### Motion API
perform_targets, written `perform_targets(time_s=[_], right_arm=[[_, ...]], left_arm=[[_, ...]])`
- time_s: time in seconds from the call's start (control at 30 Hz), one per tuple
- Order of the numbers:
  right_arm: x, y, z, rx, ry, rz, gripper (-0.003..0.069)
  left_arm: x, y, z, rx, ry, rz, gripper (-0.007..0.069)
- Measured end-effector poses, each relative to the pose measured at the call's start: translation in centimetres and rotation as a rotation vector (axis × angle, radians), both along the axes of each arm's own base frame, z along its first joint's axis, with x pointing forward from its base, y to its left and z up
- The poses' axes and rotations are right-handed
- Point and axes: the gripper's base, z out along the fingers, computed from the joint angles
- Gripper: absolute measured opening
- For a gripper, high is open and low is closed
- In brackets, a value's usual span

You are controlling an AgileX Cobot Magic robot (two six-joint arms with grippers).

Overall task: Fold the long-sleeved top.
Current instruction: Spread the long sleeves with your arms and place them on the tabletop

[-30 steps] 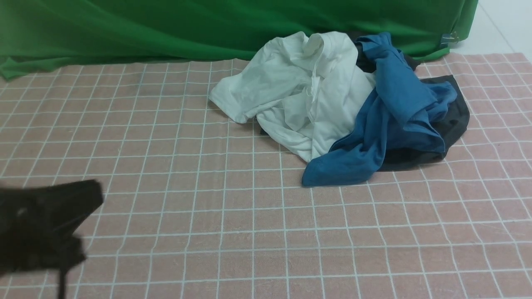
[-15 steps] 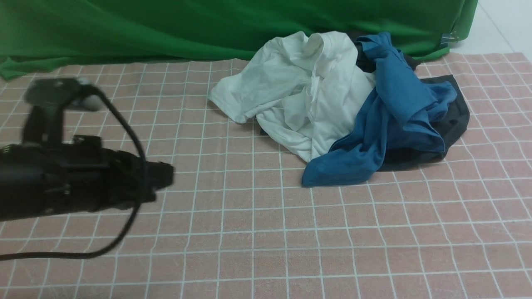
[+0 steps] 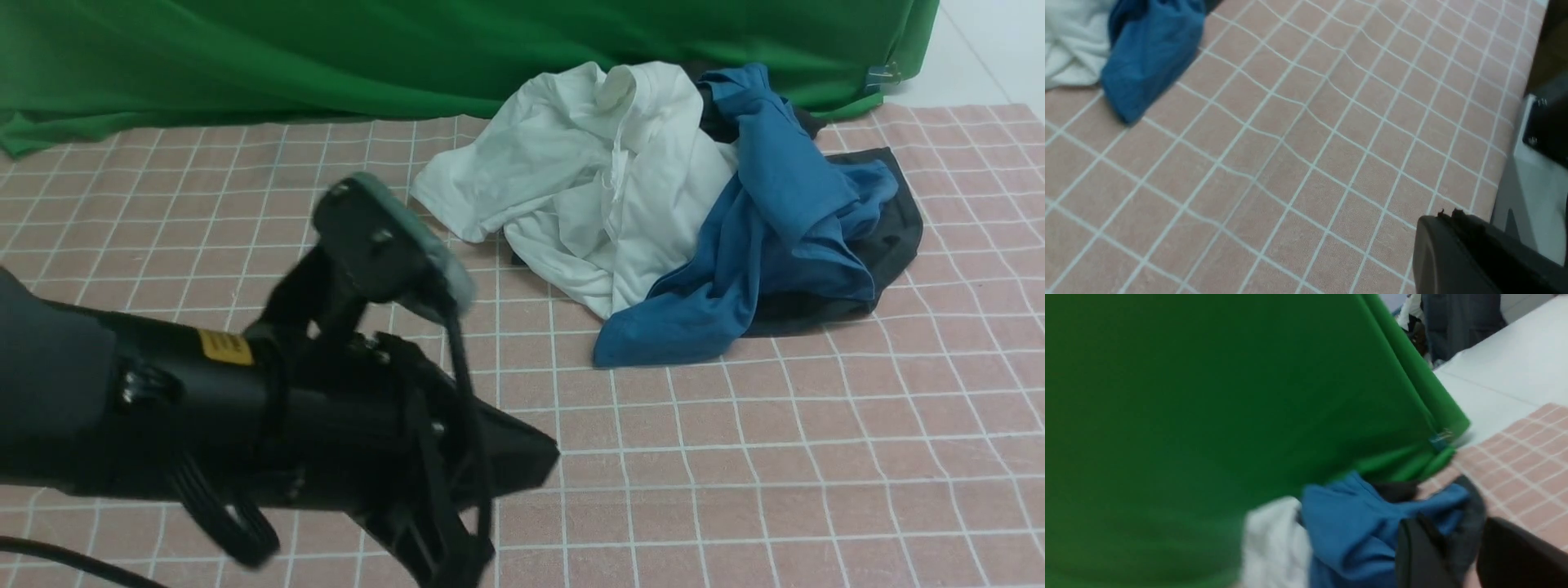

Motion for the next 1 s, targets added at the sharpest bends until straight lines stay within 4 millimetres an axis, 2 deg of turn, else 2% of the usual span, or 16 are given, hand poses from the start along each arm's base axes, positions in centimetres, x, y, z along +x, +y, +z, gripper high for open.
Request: perform_targets(time_s=[0.1, 0.2, 0.37, 0.47, 0.5, 0.63, 0.9, 1.0], right_arm=[[0.0, 0.3, -0.1, 0.057, 0.066, 0.049, 0.0216], [-0.2, 1.3, 3.0, -0.031, 0.176, 0.173, 0.0171], [0.7, 3.0, 8.5, -0.334, 0.393, 0.417, 0.0155], [1.8, 3.8, 10.2, -0.488, 0.538, 0.538, 0.0155], [1.9, 3.9, 10.3, -0.490, 0.539, 0.539, 0.0155], [3.2, 4.2, 10.9, -0.614, 0.676, 0.594, 0.0157], [3.5, 3.6, 10.7, -0.708, 0.713, 0.563, 0.0166], [3.5, 3.6, 10.8, -0.724, 0.714, 0.564, 0.0167]], left_arm=[[0.1, -0.2, 0.3, 0.005, -0.033, -0.001, 0.0018], [0.9, -0.5, 1.1, 0.009, -0.089, 0.012, 0.0018], [3.6, -1.9, 1.9, 0.072, -0.150, 0.001, 0.0018], [5.6, -3.2, 1.9, 0.088, -0.141, 0.005, 0.0018], [5.6, -3.2, 1.9, 0.088, -0.141, 0.005, 0.0018], [8.1, -5.0, 1.5, 0.121, -0.131, -0.014, 0.0018], [10.8, -10.0, 0.0, 0.245, -0.097, -0.084, 0.0018], [12.3, -10.9, -0.3, 0.266, -0.106, -0.063, 0.0023]])
